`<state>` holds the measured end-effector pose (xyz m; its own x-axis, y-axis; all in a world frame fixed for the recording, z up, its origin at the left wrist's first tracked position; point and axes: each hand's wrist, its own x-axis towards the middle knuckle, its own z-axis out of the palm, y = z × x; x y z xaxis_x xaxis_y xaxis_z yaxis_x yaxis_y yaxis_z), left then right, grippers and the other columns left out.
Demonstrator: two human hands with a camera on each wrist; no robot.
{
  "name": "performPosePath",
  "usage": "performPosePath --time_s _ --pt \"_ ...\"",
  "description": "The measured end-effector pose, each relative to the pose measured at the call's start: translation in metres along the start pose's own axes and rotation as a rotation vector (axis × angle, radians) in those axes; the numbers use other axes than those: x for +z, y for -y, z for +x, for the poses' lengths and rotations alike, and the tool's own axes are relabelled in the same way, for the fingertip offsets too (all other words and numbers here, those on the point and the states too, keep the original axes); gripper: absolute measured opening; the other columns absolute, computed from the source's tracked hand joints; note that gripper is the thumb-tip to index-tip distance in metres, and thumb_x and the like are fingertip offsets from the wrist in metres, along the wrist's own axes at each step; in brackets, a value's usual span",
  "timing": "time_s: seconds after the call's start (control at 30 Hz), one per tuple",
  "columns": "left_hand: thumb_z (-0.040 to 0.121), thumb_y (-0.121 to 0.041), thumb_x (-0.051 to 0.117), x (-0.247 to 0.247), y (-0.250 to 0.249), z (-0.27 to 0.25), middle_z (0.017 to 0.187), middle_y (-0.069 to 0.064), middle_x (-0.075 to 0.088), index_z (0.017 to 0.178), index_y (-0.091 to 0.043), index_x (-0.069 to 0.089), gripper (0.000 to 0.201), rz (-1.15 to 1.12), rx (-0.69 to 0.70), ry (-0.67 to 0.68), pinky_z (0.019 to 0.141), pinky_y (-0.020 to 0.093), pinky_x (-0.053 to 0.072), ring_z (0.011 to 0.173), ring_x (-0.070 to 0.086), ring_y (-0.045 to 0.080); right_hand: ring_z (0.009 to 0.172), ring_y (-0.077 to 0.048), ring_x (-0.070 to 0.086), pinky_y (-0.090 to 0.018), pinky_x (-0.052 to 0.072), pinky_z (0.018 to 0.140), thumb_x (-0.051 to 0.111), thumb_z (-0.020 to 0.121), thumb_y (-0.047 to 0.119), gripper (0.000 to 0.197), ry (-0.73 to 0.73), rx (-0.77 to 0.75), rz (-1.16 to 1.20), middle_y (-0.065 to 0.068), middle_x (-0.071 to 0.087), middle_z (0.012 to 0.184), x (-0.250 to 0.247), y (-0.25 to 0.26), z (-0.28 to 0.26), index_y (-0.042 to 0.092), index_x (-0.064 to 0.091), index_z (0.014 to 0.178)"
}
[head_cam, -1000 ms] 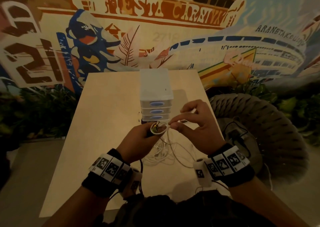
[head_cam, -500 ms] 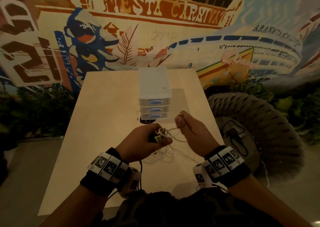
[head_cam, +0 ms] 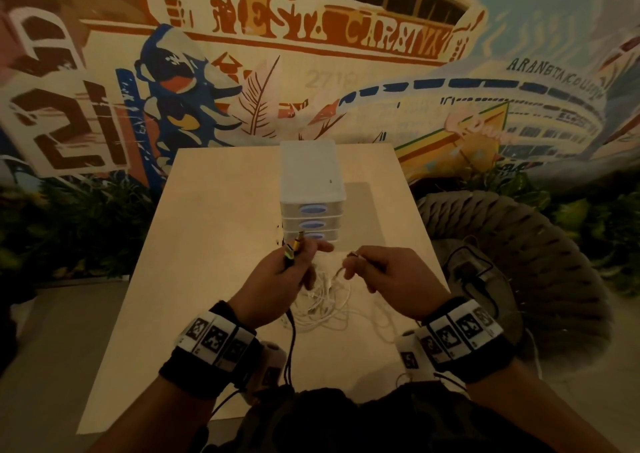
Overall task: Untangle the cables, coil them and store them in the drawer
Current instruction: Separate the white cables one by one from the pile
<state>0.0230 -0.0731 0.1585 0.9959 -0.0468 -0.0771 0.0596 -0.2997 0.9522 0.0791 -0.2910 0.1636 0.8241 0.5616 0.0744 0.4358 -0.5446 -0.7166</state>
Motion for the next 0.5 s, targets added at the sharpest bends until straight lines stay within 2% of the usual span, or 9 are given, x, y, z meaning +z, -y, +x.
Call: performPosePath --time_s 0.13,0.17,0.2,0.23,0.27,0.33,0.4,0.43,0.5 --pt "0.108 -0.029 0.036 0.018 -0.015 -0.003 0.065 -0.011 0.065 0.126 -0.018 0.061 0.032 -0.052 -0.016 0.028 0.054 0.027 0.043 0.055 0.046 0.021 0.079 0.003 0.06 -0.019 0.045 0.073 0.033 0.109 0.032 0.032 0.041 -0.008 0.228 0.009 0.064 0.085 0.018 0.023 0.009 0.022 0.063 0.103" --pt "0.108 -0.025 0.037 0.02 -0.019 -0.005 0.083 -0.001 0.071 0.132 -0.019 0.058 0.033 -0.066 -0.001 0.026 0.062 0.037 0.052 0.069 0.05 0.037 0.075 0.005 0.058 -0.017 0.042 0.07 0.033 0.109 0.025 0.03 0.075 0.029 0.301 0.009 0.06 0.083 0.021 0.027 0.01 0.016 0.061 0.108" --pt "0.108 -0.023 0.038 0.02 -0.022 -0.007 0.107 0.016 0.064 0.141 -0.019 0.053 0.036 -0.083 0.003 0.02 0.079 0.052 0.049 0.091 0.045 0.049 0.07 0.006 0.055 -0.015 0.04 0.068 0.034 0.109 0.02 0.028 0.1 0.051 0.341 0.01 0.057 0.08 0.024 0.027 0.01 0.013 0.061 0.11" --pt "0.108 -0.022 0.039 0.018 -0.024 -0.008 0.12 0.027 0.052 0.146 -0.021 0.05 0.04 -0.087 0.003 0.009 0.093 0.056 0.041 0.107 0.039 0.047 0.067 0.004 0.053 -0.016 0.039 0.067 0.036 0.108 0.017 0.026 0.105 0.044 0.327 0.009 0.056 0.08 0.026 0.026 0.011 0.012 0.061 0.109" --pt "0.107 -0.023 0.04 0.016 -0.023 -0.007 0.125 0.034 0.046 0.147 -0.024 0.049 0.041 -0.081 0.015 -0.005 0.096 0.055 0.039 0.111 0.04 0.041 0.066 0.001 0.052 -0.02 0.04 0.067 0.039 0.108 0.017 0.024 0.102 0.024 0.296 0.007 0.059 0.08 0.028 0.024 0.012 0.013 0.063 0.106" --pt "0.107 -0.026 0.04 0.013 -0.017 -0.005 0.117 0.022 0.063 0.14 -0.024 0.056 0.037 -0.071 0.057 -0.01 0.077 0.039 0.051 0.106 0.055 0.017 0.062 -0.004 0.055 -0.026 0.046 0.064 0.046 0.106 0.022 0.023 0.085 0.011 0.28 0.003 0.068 0.081 0.03 0.019 0.013 0.017 0.068 0.102" --pt "0.107 -0.027 0.039 0.011 -0.011 -0.003 0.089 -0.019 0.069 0.129 -0.021 0.065 0.034 -0.058 0.071 -0.037 0.058 0.015 0.046 0.072 0.063 0.0 0.061 -0.01 0.062 -0.022 0.049 0.062 0.051 0.104 0.03 0.025 0.078 0.05 0.302 0.002 0.074 0.084 0.027 0.016 0.014 0.018 0.072 0.102" --pt "0.108 -0.028 0.039 0.01 -0.007 -0.002 0.075 -0.026 0.063 0.122 -0.02 0.068 0.033 -0.067 0.07 -0.075 0.057 0.013 0.042 0.062 0.057 -0.004 0.062 -0.011 0.066 -0.02 0.049 0.062 0.053 0.103 0.031 0.025 0.079 0.07 0.306 0.003 0.075 0.084 0.025 0.013 0.013 0.019 0.074 0.103" --pt "0.107 -0.033 0.037 0.006 -0.001 0.0 0.067 -0.021 0.061 0.105 -0.015 0.068 0.036 -0.105 0.056 -0.182 0.058 0.02 0.041 0.056 0.05 -0.001 0.069 -0.013 0.07 -0.023 0.053 0.062 0.056 0.101 0.028 0.021 0.069 0.113 0.335 0.002 0.076 0.085 0.021 0.001 0.009 0.019 0.076 0.104"
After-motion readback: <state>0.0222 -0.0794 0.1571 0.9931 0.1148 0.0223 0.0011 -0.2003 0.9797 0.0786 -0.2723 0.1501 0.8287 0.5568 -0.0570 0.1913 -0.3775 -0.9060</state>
